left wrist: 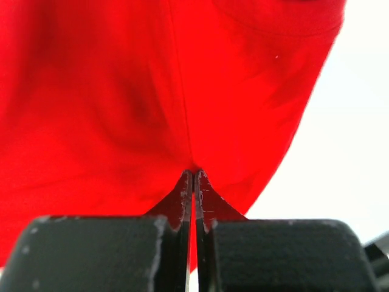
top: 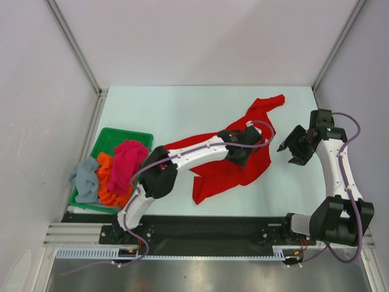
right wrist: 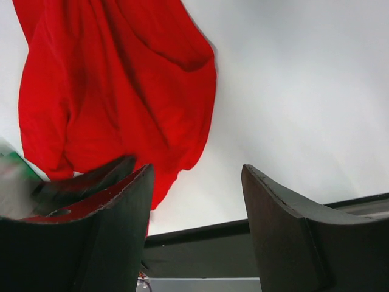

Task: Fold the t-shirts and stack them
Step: Flatten the tshirt out

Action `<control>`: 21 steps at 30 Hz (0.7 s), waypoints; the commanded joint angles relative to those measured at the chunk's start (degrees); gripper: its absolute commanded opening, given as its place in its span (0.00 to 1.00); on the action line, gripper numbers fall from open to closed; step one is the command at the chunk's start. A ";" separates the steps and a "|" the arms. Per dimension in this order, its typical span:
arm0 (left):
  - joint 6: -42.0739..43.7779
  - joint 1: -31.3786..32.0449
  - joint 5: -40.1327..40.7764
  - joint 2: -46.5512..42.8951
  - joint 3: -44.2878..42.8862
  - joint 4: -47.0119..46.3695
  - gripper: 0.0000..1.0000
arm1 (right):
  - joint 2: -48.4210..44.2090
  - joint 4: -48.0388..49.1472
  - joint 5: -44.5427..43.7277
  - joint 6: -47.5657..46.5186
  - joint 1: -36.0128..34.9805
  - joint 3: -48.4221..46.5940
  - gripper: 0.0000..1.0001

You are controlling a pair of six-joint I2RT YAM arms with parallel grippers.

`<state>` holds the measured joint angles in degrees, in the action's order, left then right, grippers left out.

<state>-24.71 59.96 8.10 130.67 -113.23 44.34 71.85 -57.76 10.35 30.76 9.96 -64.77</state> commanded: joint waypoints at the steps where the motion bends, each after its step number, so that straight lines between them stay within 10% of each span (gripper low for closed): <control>1: 2.73 -1.95 4.91 -13.67 -0.95 3.12 0.00 | 2.32 3.52 -0.59 -1.23 -0.37 -3.25 0.65; 21: 14.68 -25.59 8.69 -28.39 -2.06 -0.91 0.00 | 8.65 6.78 5.12 -0.44 -21.10 -2.02 0.64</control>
<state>-14.90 39.33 16.34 100.42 -112.01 49.25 82.32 -51.86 13.63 29.82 -6.63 -66.52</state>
